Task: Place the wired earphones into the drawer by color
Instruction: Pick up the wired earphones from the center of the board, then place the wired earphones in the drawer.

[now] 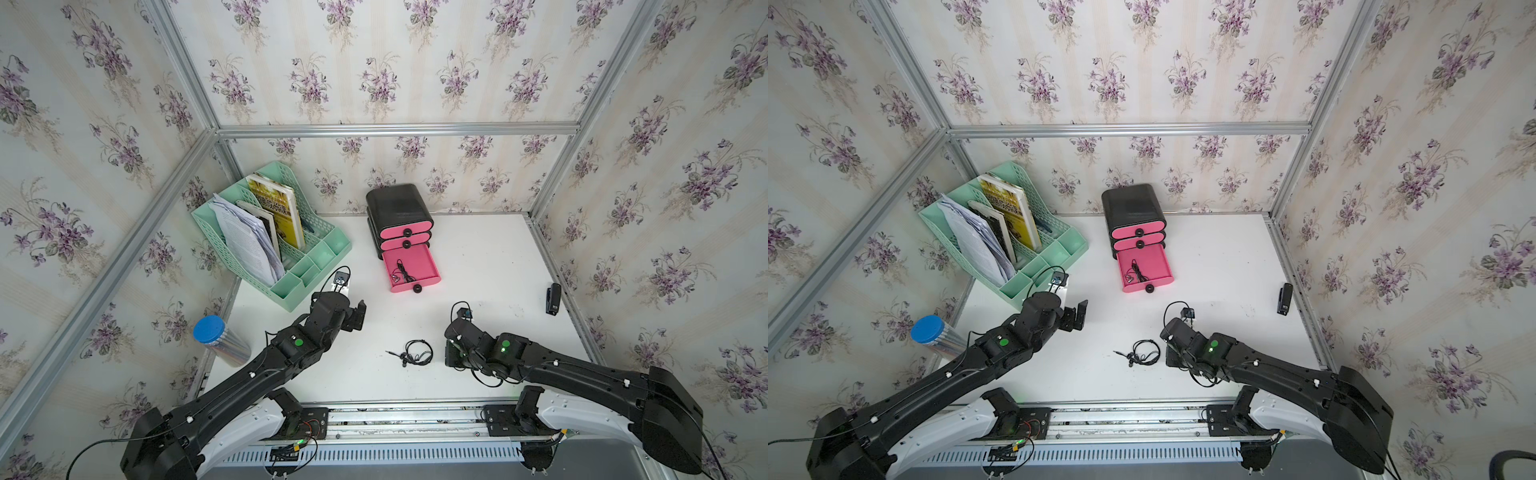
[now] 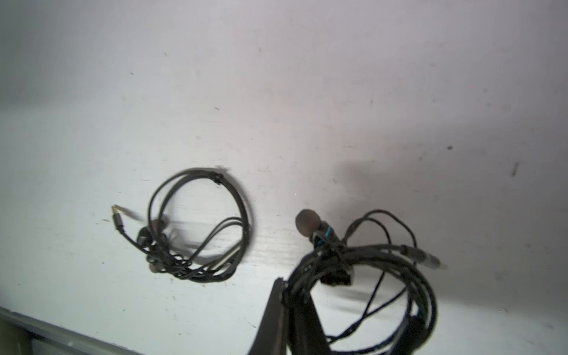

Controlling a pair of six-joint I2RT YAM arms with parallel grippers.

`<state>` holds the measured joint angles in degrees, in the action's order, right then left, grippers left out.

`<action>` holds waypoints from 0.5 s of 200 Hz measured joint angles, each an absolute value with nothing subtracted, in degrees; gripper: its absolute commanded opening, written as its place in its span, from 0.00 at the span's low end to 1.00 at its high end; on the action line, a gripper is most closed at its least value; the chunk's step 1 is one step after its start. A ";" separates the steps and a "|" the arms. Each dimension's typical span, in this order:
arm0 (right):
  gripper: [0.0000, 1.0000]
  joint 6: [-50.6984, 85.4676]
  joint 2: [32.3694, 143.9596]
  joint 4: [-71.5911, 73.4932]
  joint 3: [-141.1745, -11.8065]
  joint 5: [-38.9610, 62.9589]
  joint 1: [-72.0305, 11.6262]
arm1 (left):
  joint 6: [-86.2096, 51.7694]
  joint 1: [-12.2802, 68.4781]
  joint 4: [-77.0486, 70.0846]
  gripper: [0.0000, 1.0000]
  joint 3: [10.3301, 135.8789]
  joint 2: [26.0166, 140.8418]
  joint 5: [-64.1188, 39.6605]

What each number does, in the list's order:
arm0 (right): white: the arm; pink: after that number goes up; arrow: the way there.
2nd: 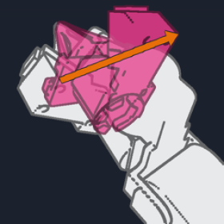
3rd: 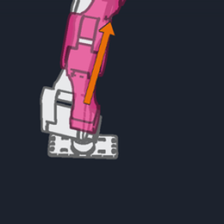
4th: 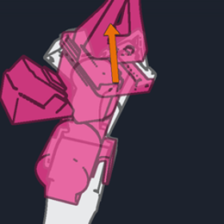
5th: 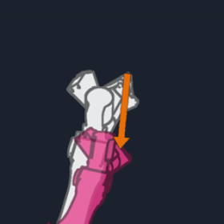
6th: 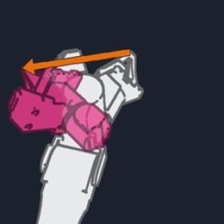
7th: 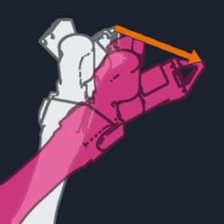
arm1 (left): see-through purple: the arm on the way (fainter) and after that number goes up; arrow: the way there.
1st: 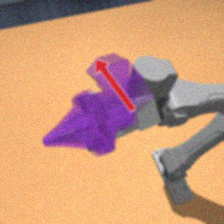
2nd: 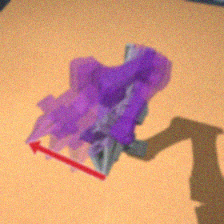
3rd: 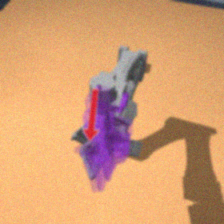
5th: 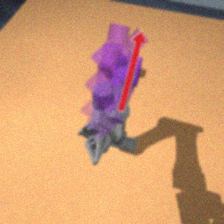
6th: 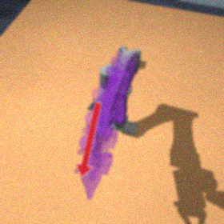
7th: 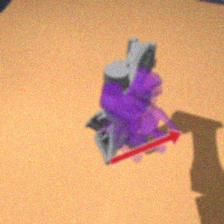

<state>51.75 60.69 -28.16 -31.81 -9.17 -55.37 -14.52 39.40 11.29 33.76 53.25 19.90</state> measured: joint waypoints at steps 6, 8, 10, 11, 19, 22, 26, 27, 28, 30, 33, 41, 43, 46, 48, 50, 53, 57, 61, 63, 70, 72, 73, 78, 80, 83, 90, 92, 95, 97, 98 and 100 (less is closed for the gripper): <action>0.00 50.85 60.47 -28.08 -32.32 -9.50 -55.11 | -14.37 39.40 11.16 0.99 33.39 53.25 19.90; 0.00 50.70 60.40 -28.05 -32.47 -9.56 -55.02 | -14.33 39.40 11.14 0.99 33.28 53.28 19.90; 0.00 50.50 60.31 -28.05 -32.67 -9.67 -54.89 | -14.33 39.40 11.09 0.99 33.19 53.28 19.90; 0.00 50.41 60.27 -28.03 -32.73 -9.74 -54.83 | -14.33 39.40 11.07 0.99 33.15 53.30 19.90; 0.00 49.19 59.92 -28.01 -33.39 -10.11 -54.26 | -14.33 39.40 10.87 0.99 32.88 53.41 19.90; 0.00 48.84 59.77 -27.94 -33.65 -10.28 -53.98 | -14.33 39.40 10.76 0.99 32.80 53.47 19.90; 0.00 48.42 59.64 -27.88 -33.91 -10.41 -53.76 | -14.33 39.40 10.59 0.99 32.77 53.56 19.90; 0.00 48.12 59.55 -27.81 -34.06 -10.52 -53.60 | -14.35 39.40 10.55 0.99 32.75 53.58 19.90; 0.00 47.97 59.51 -27.79 -34.15 -10.57 -53.52 | -14.35 39.40 10.48 0.99 32.73 53.63 19.90; 0.00 47.68 59.42 -27.77 -34.28 -10.66 -53.36 | -14.35 39.40 10.39 0.99 32.73 53.67 19.90; 0.00 47.27 59.27 -27.64 -34.59 -10.79 -53.06 | -14.35 39.40 10.24 0.99 32.71 53.71 19.90; 0.00 45.91 58.76 -27.20 -35.35 -11.14 -52.12 | -14.37 39.40 9.91 0.99 32.69 53.80 19.90; 0.00 45.65 58.65 -27.07 -35.51 -11.16 -51.90 | -14.37 39.40 9.80 0.99 32.69 53.82 19.90; 0.00 45.01 58.43 -26.81 -35.77 -11.20 -51.51 | -14.37 39.40 9.67 0.99 32.69 53.82 19.90; 0.00 44.71 58.28 -26.72 -35.90 -11.27 -51.27 | -14.39 39.40 9.61 0.99 32.69 53.82 19.90; 0.00 44.31 58.08 -26.57 -36.07 -11.33 -50.92 | -14.39 39.40 9.56 0.99 32.69 53.82 19.90; 0.00 43.97 57.91 -26.37 -36.23 -11.35 -50.59 | -14.41 39.40 9.43 0.99 32.69 53.78 19.90; 0.00 43.13 57.58 -26.00 -36.47 -11.35 -49.93 | -14.48 39.40 9.39 0.99 32.69 53.69 19.88; 0.00 42.54 57.30 -25.63 -36.71 -11.40 -49.30 | -14.61 39.40 9.39 0.99 32.69 53.60 19.88; 0.00 42.22 57.17 -25.52 -36.80 -11.40 -48.99 | -14.61 39.40 9.39 0.99 32.69 53.54 19.88; 0.00 40.93 56.62 -24.95 -37.17 -11.29 -47.64 | -14.66 39.40 9.39 0.99 32.67 53.21 19.84; 0.00 40.62 56.51 -24.82 -37.21 -11.27 -47.35 | -14.74 39.40 9.39 0.99 32.67 53.08 19.84; 0.00 40.47 56.45 -24.73 -37.23 -11.29 -47.20 | -14.79 39.40 9.39 0.99 32.67 53.01 19.84; 0.00 39.64 56.01 -24.23 -37.39 -11.25 -46.15 | -15.00 39.40 9.28 0.99 32.58 52.71 19.81; 0.00 39.35 55.88 -24.10 -37.41 -11.25 -45.89 | -15.07 39.40 9.23 0.99 32.53 52.53 19.81; 0.00 38.79 55.66 -23.77 -37.47 -11.18 -45.30 | -15.07 39.40 9.26 0.99 32.47 52.31 19.79; 0.00 37.91 55.18 -22.98 -37.52 -10.94 -44.14 | -15.20 39.40 9.26 0.99 32.27 51.75 19.64; 0.00 37.47 55.05 -22.70 -37.52 -10.87 -43.75 | -15.29 39.40 9.26 0.99 32.21 51.59 19.62; 0.00 37.12 54.87 -22.41 -37.52 -10.81 -43.35 | -15.44 39.40 9.26 0.99 32.12 51.37 19.59; 0.00 36.88 54.72 -22.09 -37.52 -10.74 -42.94 | -15.51 39.40 9.23 0.99 32.01 51.18 19.57; 0.00 36.80 54.68 -22.00 -37.52 -10.72 -42.83 | -15.51 39.40 9.23 0.99 31.97 51.11 19.55; 0.00 36.56 54.59 -21.78 -37.52 -10.66 -42.57 | -15.51 39.40 9.23 0.99 31.88 50.98 19.49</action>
<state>36.56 54.59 -21.78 -37.52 -10.66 -42.57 -15.51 39.40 9.23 31.88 50.98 19.49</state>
